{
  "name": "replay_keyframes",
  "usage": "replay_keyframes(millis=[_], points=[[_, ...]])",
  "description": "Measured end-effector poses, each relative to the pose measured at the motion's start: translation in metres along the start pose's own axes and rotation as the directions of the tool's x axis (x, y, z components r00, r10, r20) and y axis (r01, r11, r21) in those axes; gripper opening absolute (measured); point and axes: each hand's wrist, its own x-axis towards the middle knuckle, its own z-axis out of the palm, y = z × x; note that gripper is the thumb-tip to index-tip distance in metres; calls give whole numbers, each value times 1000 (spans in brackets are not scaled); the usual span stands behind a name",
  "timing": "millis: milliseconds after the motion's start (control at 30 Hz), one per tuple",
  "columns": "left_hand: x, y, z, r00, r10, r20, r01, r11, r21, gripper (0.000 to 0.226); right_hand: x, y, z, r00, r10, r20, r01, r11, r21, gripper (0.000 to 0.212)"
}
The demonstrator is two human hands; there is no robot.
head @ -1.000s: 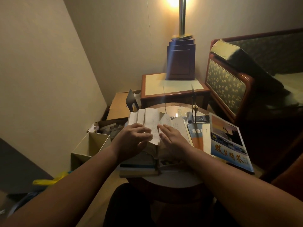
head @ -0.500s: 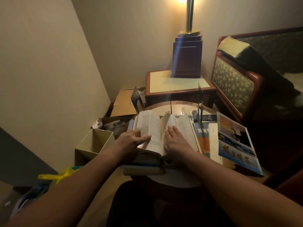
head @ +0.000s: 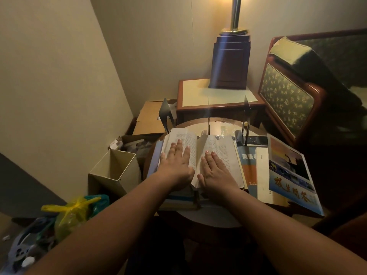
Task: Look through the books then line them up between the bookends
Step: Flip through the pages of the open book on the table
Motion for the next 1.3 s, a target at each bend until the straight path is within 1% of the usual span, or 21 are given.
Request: replay_keyframes(millis=[100,233,400,433,500,533,600,700,900,1133,1300], points=[[14,2,-8,1000,20,2,-20,999,40,71,-1,0,1,1000,-5,-16,5,1000,-3,84],[46,2,-18,1000,22,-6,-22,999,34,70,-3,0,1,999,-27,-43,27,1000,-12,88],[93,-3,-26,998,-52,-21,51,998,-20,78,-1,2,1,999,-12,-50,12,1000,-5,79],[98,-5,-27,998,-60,-18,59,998,-21,79,-1,2,1,999,-12,-47,12,1000,0,80],[105,-7,-25,998,-58,-19,58,998,-27,79,-1,2,0,999,-10,-41,11,1000,14,82],[105,-8,-23,998,-50,-28,49,998,-29,79,-1,1,0,999,-10,-36,11,1000,11,78],[103,-10,-20,998,-22,-63,20,1000,-20,78,-2,1,-2,999,-6,-31,7,1000,3,71],[91,-14,-16,994,31,-103,-30,999,12,77,-4,1,-1,999,-3,-35,3,1000,0,69],[53,-17,-4,988,126,-86,-122,991,48,75,-9,-1,-2,1000,-5,-19,5,1000,-12,69],[8,-21,19,981,168,-100,-164,985,46,73,-7,-1,-5,1000,-2,21,2,1000,7,70],[-16,-27,27,978,187,-91,-185,982,30,74,-7,0,-3,1000,-7,6,6,1000,20,71]])
